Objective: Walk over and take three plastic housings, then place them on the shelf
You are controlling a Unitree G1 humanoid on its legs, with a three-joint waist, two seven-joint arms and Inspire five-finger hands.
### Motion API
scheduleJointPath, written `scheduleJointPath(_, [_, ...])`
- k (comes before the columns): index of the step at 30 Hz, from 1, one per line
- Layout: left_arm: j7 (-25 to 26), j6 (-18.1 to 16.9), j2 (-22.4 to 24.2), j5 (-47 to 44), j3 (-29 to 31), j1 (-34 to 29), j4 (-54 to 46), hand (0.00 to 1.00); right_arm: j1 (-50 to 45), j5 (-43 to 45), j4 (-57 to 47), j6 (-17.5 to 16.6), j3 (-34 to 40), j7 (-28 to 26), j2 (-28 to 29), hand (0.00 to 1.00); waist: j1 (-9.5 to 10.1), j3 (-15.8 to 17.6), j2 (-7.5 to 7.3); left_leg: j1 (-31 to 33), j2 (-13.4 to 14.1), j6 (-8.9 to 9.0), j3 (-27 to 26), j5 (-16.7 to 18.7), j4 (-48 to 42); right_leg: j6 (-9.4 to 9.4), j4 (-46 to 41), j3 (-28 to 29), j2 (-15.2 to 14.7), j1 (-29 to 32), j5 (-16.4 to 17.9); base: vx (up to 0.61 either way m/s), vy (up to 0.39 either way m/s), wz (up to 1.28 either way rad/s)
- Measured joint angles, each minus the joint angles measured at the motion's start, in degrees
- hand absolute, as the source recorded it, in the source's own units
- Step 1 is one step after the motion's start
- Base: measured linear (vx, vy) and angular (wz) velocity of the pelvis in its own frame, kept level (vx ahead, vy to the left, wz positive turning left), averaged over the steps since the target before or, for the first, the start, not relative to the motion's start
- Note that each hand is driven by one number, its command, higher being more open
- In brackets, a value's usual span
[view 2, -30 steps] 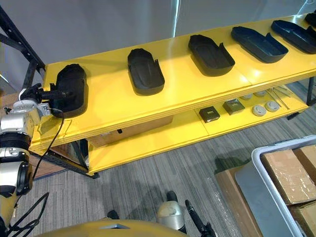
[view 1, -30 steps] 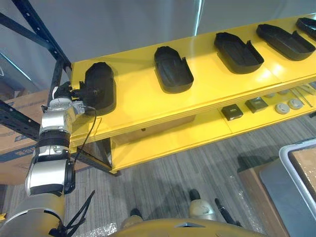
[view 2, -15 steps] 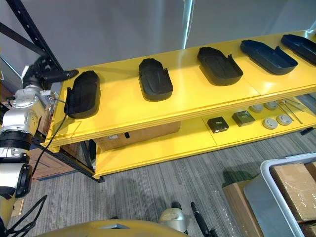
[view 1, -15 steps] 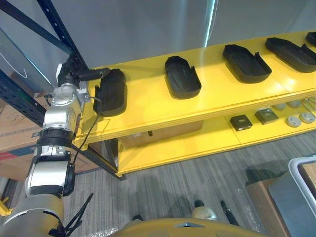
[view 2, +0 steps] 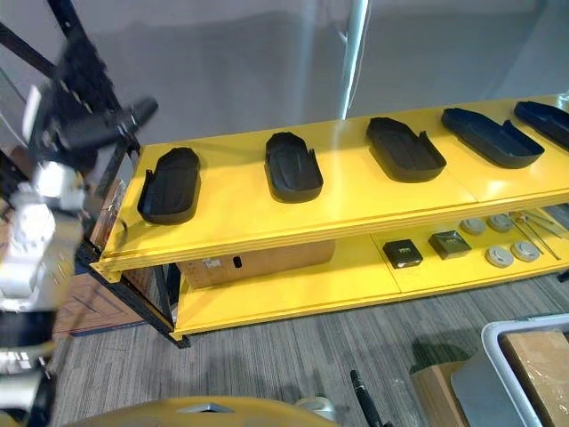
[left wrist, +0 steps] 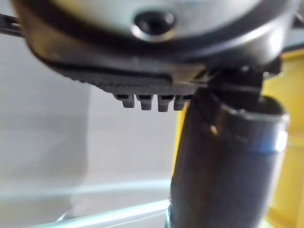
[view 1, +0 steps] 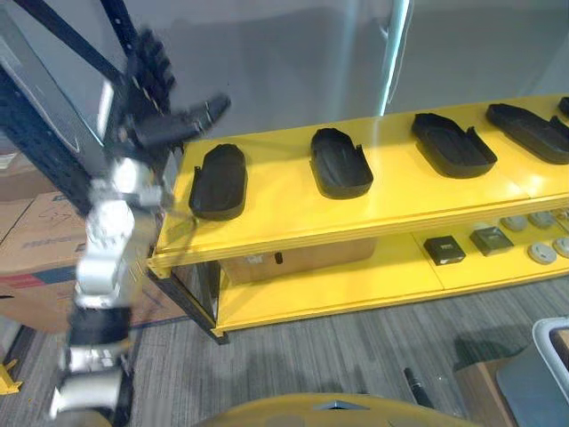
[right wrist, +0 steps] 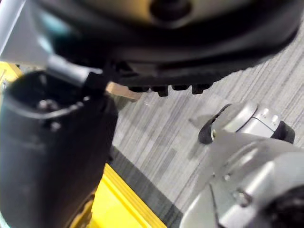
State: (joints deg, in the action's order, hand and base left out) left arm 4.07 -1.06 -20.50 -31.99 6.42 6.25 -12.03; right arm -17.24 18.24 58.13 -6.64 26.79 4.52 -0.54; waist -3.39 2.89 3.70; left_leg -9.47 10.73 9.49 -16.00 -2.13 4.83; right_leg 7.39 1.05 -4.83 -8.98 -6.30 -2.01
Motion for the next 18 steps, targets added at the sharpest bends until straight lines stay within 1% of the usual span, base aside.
scheduleJointPath(1, [-0.7, 0.0, 3.4, 2.5, -0.7, -4.8, 0.0, 1.00, -0.1, 0.0, 0.5, 0.0, 0.1, 0.2, 0.2, 1.00, 0.39, 0.3, -0.48, 0.3, 0.0, 0.08, 0.3, 0.1, 0.2, -0.30, 0.0, -0.3, 0.0, 0.0, 0.4, -0.04, -0.003, 0.21])
scheduleJointPath(2, [-0.8, -0.2, 5.2, 6.5, -1.9, -9.1, 0.2, 1.00, -0.1, -0.1, 1.1, 0.0, -0.1, 0.6, 0.3, 1.00, 0.68, 0.4, -0.91, 0.9, -0.1, -0.09, 1.1, 0.2, 0.2, -0.18, 0.0, -1.1, -0.1, 0.1, 0.5, -0.05, -0.006, 0.29])
scheduleJointPath(4, [-1.1, -0.1, 6.1, 9.5, -3.8, -12.7, 0.2, 1.00, 0.1, -0.5, 2.1, 0.0, -0.5, 1.0, 0.5, 1.00, 1.59, 1.1, -2.06, 1.6, -0.1, -0.09, 1.7, 0.2, 0.2, -0.16, 0.0, -1.6, -0.1, 0.4, 0.5, -0.03, -0.006, 0.26])
scheduleJointPath(5, [-1.1, -0.4, 6.5, 11.2, -5.0, -15.0, 0.3, 1.00, 0.1, -1.1, 2.8, 0.0, -0.8, 1.1, 0.7, 1.00, 1.99, 0.9, -2.88, 2.5, -0.1, -0.18, 1.9, 0.0, 0.2, -0.17, 0.0, -2.1, -0.2, 1.2, 0.5, -0.01, -0.001, 0.21])
scheduleJointPath(6, [-1.1, -1.8, 6.5, 13.0, -6.0, -16.8, 1.0, 1.00, 0.0, -1.0, 2.9, 0.0, -2.3, 1.2, 0.7, 1.00, 2.09, 0.8, -3.29, 3.0, -0.2, -0.29, 2.1, -0.3, 0.2, -0.17, 0.0, -2.5, -0.3, 1.1, 0.5, 0.00, 0.003, 0.17])
scheduleJointPath(7, [-1.1, -2.3, 6.5, 13.6, -6.3, -17.6, 1.1, 1.00, 0.0, -1.1, 2.9, 0.0, -2.8, 1.2, 0.6, 1.00, 2.10, 0.8, -3.28, 3.0, -0.3, -0.32, 2.1, -0.3, 0.2, -0.18, 0.0, -2.5, -0.4, 1.2, 0.5, 0.01, 0.013, 0.08])
scheduleJointPath(8, [-1.4, -3.7, 6.5, 14.1, -7.0, -18.6, 1.8, 1.00, 0.0, -1.0, 2.9, -0.1, -3.9, 1.1, 0.4, 1.00, 2.09, 0.8, -3.40, 3.0, -0.4, -0.42, 2.2, -0.4, 0.2, -0.22, 0.1, -2.7, -0.5, 1.2, 0.5, 0.01, 0.013, 0.03])
scheduleJointPath(9, [-1.6, -4.4, 6.5, 14.1, -7.3, -18.7, 2.0, 1.00, 0.1, -1.0, 2.9, -0.1, -4.5, 1.1, 0.2, 1.00, 2.10, 0.8, -3.39, 2.9, -0.5, -0.43, 2.3, -0.4, 0.2, -0.25, 0.1, -2.7, -0.6, 1.2, 0.5, 0.01, 0.012, 0.03])
scheduleJointPath(10, [-1.9, -5.8, 6.5, 14.1, -7.9, -18.7, 2.0, 1.00, 0.3, -1.0, 2.9, -0.3, -5.1, 1.1, 0.0, 1.00, 2.16, 0.8, -3.38, 3.0, -0.5, -0.43, 2.4, -0.4, 0.2, -0.48, 0.2, -2.8, -0.6, 1.2, 0.7, 0.00, 0.000, 0.00])
scheduleJointPath(13, [-3.4, -8.8, 6.5, 14.3, -8.6, -18.8, 2.0, 1.00, 0.7, -1.0, 2.9, -0.6, -7.0, 1.1, -0.9, 1.00, 2.23, 0.7, -3.18, 3.0, -0.5, -0.59, 2.5, -0.5, 0.2, -0.56, 0.4, -2.9, -0.6, 1.1, 0.7, 0.01, 0.002, 0.00])
scheduleJointPath(18, [-4.8, -9.1, 6.5, 14.1, -9.0, -19.7, 3.1, 1.00, 1.4, -1.0, 2.9, -0.6, -7.7, 1.0, -2.1, 1.00, 2.04, 0.2, -2.08, 3.0, -0.6, -0.62, 2.6, -0.6, 0.0, -0.73, 1.2, -3.1, -0.6, 0.9, 0.4, 0.05, 0.006, -0.01])
